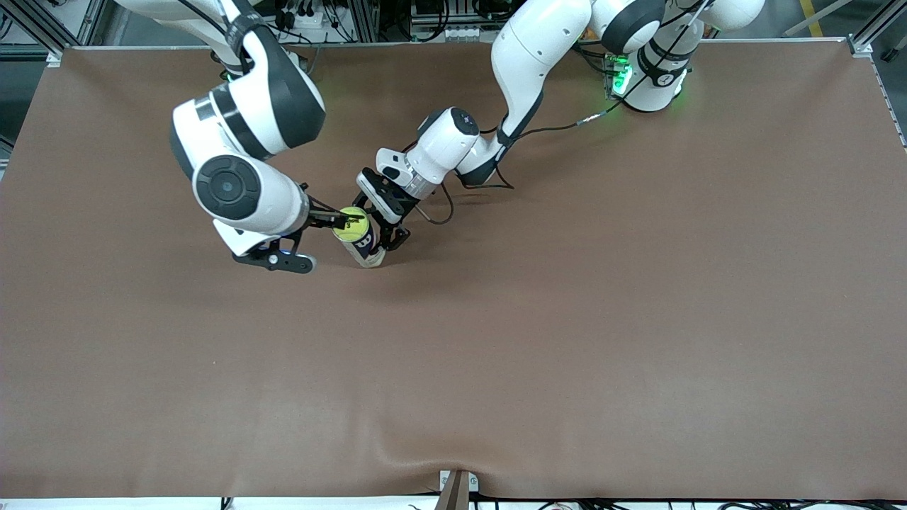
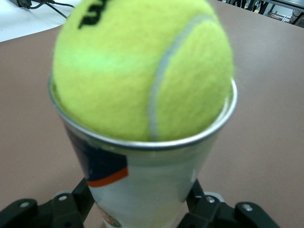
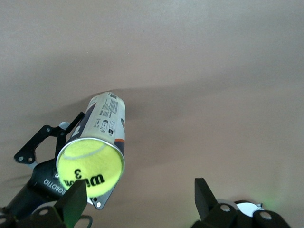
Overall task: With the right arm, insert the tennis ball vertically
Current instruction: 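Move the right gripper back down onto the ball in the can, then push the tennis ball down into the can with the right gripper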
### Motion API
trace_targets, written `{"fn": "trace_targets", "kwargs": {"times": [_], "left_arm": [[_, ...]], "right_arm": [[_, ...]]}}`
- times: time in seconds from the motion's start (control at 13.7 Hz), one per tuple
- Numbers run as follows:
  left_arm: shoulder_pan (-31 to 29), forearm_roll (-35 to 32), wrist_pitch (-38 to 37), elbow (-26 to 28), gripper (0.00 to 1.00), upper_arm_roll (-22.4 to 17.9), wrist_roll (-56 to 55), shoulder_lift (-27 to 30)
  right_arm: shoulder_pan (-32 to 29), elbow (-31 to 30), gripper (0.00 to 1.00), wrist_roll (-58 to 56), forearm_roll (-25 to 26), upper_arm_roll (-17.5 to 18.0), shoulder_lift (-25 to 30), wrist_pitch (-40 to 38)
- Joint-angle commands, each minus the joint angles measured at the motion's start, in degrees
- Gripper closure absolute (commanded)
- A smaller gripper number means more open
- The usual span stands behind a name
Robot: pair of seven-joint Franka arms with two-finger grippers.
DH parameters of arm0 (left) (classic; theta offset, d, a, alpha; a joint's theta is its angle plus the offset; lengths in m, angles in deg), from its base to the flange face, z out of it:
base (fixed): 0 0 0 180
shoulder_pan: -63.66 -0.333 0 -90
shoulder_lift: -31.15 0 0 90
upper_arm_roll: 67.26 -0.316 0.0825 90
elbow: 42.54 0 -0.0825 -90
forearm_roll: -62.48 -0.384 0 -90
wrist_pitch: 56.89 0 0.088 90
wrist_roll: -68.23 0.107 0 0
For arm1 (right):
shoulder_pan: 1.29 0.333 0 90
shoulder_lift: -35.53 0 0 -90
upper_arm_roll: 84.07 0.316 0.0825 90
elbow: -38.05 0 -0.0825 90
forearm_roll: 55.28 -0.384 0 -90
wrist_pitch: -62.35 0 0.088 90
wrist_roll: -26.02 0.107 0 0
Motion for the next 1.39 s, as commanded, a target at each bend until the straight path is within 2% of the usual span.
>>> {"fn": "trace_targets", "kwargs": {"times": [0.0,1.32], "left_arm": [[0.7,1.1,0.4,-0.8,0.25,-0.5,-0.3,-0.7],[0.7,1.2,0.4,-0.8,0.23,-0.5,-0.3,-0.7]], "right_arm": [[-0.2,-2.0,0.0,0.6,-0.4,-0.3,0.2,1.7],[0.8,-2.7,0.0,0.7,0.0,-0.3,-2.4,4.2]]}}
